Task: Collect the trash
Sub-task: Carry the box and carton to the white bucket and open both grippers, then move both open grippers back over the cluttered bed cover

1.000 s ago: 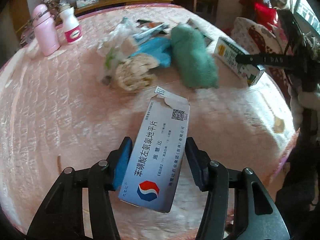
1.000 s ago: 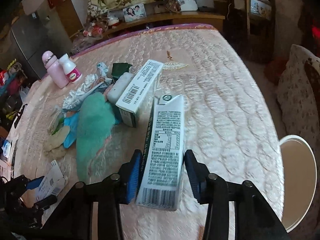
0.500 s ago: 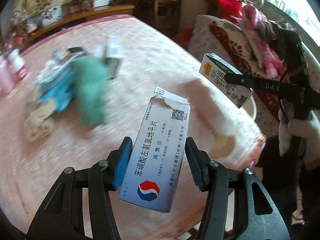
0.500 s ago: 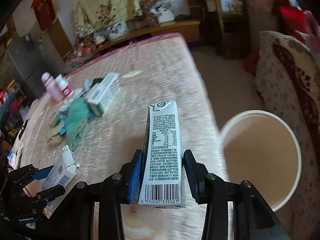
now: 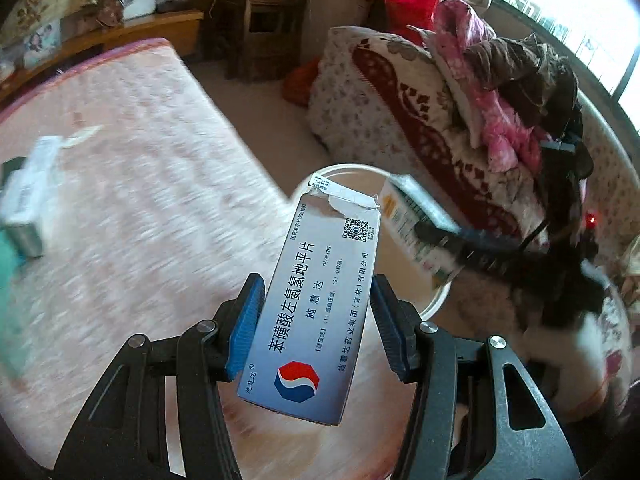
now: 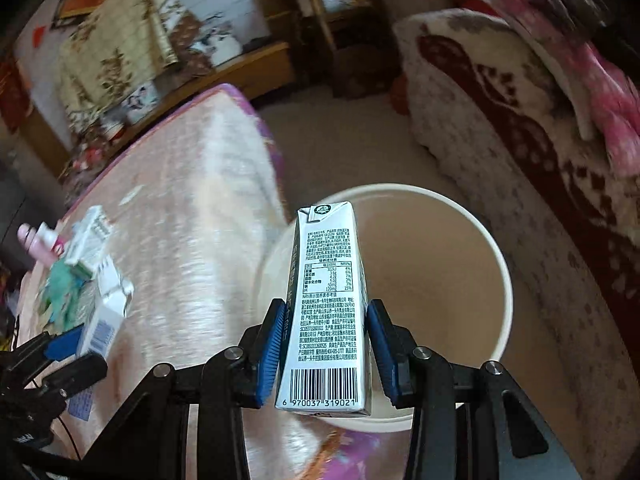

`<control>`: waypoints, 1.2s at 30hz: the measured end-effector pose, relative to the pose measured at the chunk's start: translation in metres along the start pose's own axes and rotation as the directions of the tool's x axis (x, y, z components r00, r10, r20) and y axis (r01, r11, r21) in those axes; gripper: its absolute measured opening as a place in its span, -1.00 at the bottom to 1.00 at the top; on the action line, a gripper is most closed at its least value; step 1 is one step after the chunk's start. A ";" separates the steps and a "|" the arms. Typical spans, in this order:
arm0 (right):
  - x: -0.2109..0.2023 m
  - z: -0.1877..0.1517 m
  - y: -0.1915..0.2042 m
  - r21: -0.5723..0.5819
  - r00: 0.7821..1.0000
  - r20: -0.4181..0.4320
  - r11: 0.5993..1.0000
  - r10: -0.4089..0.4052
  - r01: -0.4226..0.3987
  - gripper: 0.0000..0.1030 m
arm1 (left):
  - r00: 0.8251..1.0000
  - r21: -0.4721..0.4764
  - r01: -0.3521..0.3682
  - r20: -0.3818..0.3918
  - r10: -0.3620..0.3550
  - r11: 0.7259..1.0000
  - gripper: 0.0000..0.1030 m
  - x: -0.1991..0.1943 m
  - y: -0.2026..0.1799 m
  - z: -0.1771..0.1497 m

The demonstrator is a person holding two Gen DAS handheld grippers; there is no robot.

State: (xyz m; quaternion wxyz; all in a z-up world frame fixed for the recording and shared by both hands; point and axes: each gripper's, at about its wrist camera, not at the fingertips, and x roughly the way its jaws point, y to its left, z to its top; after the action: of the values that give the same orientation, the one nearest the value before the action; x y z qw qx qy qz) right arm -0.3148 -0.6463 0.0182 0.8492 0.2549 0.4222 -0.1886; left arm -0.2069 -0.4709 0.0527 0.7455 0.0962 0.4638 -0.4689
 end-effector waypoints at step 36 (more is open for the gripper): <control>-0.018 -0.015 0.085 -0.143 0.994 0.101 0.989 0.042 -0.027 0.32 | 0.936 -0.119 -0.276 0.191 0.295 0.954 0.33 -0.085 0.075 -0.031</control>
State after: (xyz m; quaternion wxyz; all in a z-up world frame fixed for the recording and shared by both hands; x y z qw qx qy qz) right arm -0.2887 -0.5673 0.0483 0.8892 0.1911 0.3851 -0.1566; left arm -0.1774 -0.3599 0.0799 0.8534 0.0797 0.3857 -0.3414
